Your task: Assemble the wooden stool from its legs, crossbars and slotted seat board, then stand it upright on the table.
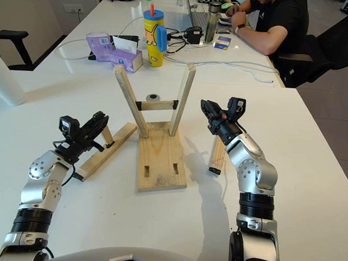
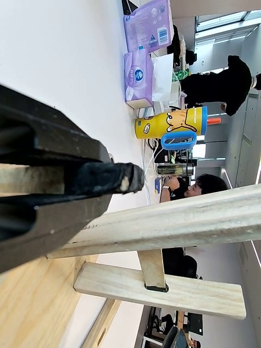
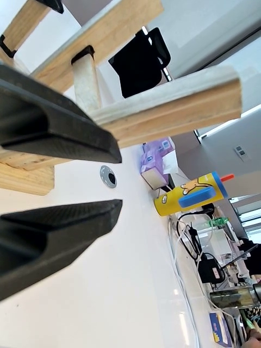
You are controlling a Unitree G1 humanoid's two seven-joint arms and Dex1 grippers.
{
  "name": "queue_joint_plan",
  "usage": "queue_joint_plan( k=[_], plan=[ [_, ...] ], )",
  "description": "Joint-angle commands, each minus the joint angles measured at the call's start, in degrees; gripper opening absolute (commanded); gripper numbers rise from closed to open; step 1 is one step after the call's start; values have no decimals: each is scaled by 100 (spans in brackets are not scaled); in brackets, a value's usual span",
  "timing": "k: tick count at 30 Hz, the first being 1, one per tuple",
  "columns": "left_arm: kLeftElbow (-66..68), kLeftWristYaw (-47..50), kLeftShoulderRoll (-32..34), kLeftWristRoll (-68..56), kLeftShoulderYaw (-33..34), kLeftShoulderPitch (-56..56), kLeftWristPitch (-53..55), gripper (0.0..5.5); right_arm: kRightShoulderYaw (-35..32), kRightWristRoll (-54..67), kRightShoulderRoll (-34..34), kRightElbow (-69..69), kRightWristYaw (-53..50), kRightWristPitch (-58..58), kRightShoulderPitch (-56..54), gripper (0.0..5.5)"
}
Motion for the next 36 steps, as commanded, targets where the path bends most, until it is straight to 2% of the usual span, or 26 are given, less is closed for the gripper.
queue_joint_plan(
  k=[1,18,28,29,36],
  plan=[
    [200,88,33,202,-87,350,325,44,-21,-23,-15,-27,22,54,-41,122],
    [332,728,-339,578,-145,1169,-522,44,-23,-57,-34,-44,68,82,-27,122],
    [1,848,-211,449,-163,1013,-228,44,-17,-69,-34,-47,92,99,-38,122],
    [-90,873,-169,435,-160,953,-114,80,-15,-71,-26,-50,88,96,-34,122],
    [-769,1103,85,464,14,667,709,184,-22,-79,5,-91,67,100,5,122]
  ],
)
